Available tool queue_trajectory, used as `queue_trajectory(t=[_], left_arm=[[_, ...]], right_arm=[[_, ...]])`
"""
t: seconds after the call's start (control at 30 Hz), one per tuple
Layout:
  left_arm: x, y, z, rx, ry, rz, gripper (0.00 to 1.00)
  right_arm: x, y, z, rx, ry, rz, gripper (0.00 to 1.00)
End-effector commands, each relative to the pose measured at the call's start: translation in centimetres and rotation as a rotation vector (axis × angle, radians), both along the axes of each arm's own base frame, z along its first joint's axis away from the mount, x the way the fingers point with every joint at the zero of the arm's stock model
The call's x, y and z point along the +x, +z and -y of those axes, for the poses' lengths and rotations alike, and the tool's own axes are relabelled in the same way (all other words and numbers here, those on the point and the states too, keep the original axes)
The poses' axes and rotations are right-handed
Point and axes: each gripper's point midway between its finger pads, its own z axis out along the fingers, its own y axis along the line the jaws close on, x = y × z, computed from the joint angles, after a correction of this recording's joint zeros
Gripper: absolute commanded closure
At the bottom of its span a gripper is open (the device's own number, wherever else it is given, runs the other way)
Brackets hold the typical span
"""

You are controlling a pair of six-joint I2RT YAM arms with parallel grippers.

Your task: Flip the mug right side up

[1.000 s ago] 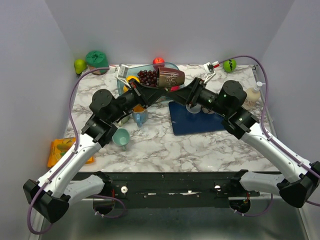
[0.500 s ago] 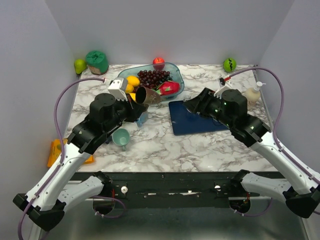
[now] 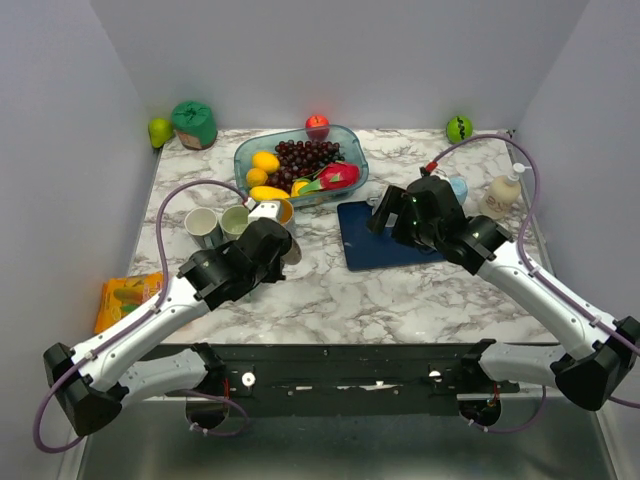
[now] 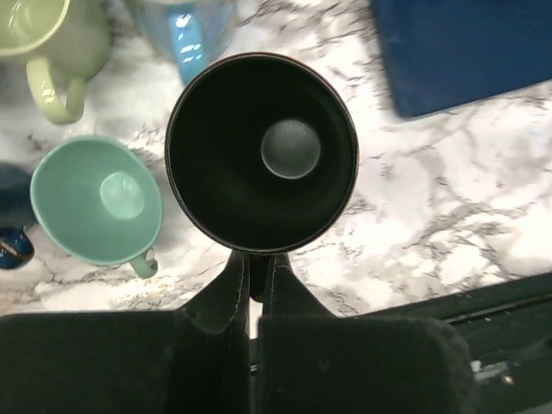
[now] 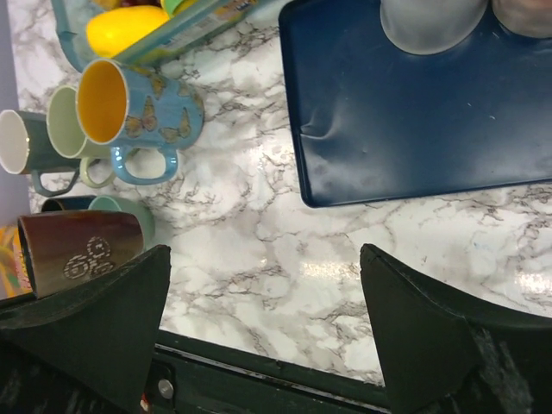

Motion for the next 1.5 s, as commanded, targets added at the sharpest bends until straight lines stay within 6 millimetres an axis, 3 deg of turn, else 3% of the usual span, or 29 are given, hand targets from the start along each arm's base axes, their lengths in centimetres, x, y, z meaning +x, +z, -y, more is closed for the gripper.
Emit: queue_trajectory(t=[0.0,0.17,0.37,0.57,0.77,0.87,1.03,1.23,1.3,1.37,1.43,1.47], left_arm=[[0.5,-2.3,-1.8,0.052,0.146,-0.011,1.0],[0.3,-6.3,-2.7,0.129,0.175,-0.051,1.0],[0.3,-9.1,-3.4,0.171,0.205,-0.061,1.0],[0.6,-11.0,-3.7,0.201,0.214,-0.054,1.0],[1.2,-11.4,-3.8,0.241,0.218,-0.043,0.98],[1.5,-11.3,-4.1,0.261,0.224,-0.03,0.75],[1.7,-11.0,-3.8,0.25,0.213,-0.016,0.52],[1.8,-9.0,-3.4,0.207,0.195,0.01,0.35],[1.9,-7.5,-3.2,0.175,0.194,0.036,0.33],[1.9,-6.1,-3.4,0.16,0.193,0.058,0.31],[2.2,-4.3,-3.5,0.144,0.199,0.084,0.22],[2.2,-3.5,-3.5,0.135,0.203,0.095,0.21]], right_arm=[[-0.4,-1.2,0.7,-0.046,-0.028,-0.045,0.04],[-0.5,-2.5,0.9,-0.067,-0.035,-0.079,0.04],[-0.7,-3.8,0.9,-0.085,-0.042,-0.119,0.04],[-0.6,-4.7,0.8,-0.102,-0.044,-0.142,0.04],[-0.3,-5.5,0.9,-0.125,-0.054,-0.155,0.03],[-0.1,-6.0,1.1,-0.146,-0.065,-0.163,0.04],[0.8,-7.2,1.6,-0.194,-0.106,-0.185,0.03],[2.8,-6.8,1.8,-0.227,-0.175,-0.173,0.04],[4.1,-7.0,2.1,-0.266,-0.201,-0.167,0.05],[5.9,-6.0,2.7,-0.286,-0.239,-0.152,0.13],[7.4,-7.2,3.4,-0.342,-0.263,-0.187,0.19],[8.4,-6.2,3.5,-0.347,-0.279,-0.176,0.23]])
